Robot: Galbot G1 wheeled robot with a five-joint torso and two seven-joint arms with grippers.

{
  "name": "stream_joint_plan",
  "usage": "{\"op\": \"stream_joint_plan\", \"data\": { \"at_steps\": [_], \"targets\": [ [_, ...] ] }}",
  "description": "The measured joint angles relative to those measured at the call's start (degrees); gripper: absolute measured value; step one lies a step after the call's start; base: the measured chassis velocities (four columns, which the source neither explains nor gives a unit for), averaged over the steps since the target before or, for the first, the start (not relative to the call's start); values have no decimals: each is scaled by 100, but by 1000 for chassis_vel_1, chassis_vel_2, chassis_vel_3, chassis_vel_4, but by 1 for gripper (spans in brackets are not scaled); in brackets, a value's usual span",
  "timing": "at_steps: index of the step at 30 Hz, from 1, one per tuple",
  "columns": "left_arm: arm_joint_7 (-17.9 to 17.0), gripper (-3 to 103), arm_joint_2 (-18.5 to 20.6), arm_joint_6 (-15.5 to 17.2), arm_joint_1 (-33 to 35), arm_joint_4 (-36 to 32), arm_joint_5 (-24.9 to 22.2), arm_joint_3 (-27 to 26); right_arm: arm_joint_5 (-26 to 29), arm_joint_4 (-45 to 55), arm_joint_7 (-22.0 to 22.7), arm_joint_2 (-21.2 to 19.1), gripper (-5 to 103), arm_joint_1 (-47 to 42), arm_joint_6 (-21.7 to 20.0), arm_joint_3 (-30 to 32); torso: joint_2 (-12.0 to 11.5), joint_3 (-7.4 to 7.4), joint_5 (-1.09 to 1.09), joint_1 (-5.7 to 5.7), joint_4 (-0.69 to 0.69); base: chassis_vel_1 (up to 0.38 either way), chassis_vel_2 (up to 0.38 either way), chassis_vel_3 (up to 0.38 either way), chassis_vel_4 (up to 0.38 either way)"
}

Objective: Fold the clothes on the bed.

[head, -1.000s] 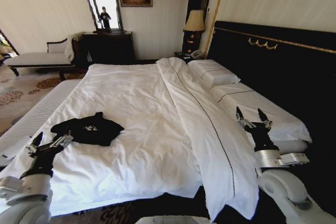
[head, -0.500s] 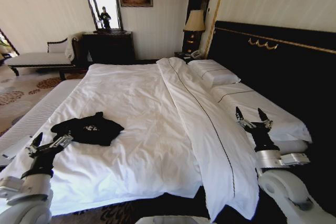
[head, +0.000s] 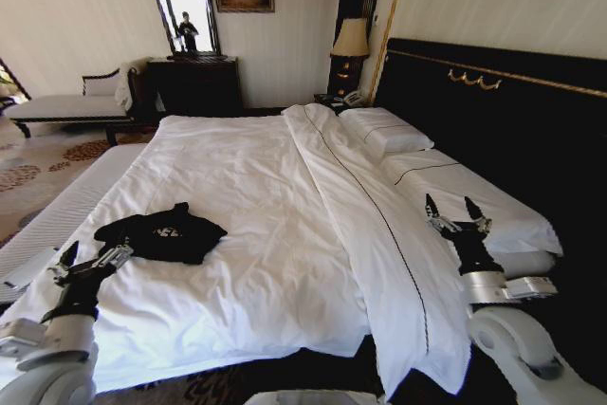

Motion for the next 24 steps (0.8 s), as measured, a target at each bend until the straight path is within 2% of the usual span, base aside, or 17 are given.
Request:
{"op": "stream_joint_plan", "data": {
  "at_steps": [24],
  "targets": [
    [-1, 100, 40, 2, 11, 3, 0, -35, -69, -32, -2, -6, 100, 36, -12, -48, 0, 0, 0, 0, -1, 16, 17, -19, -20]
  ]
}}
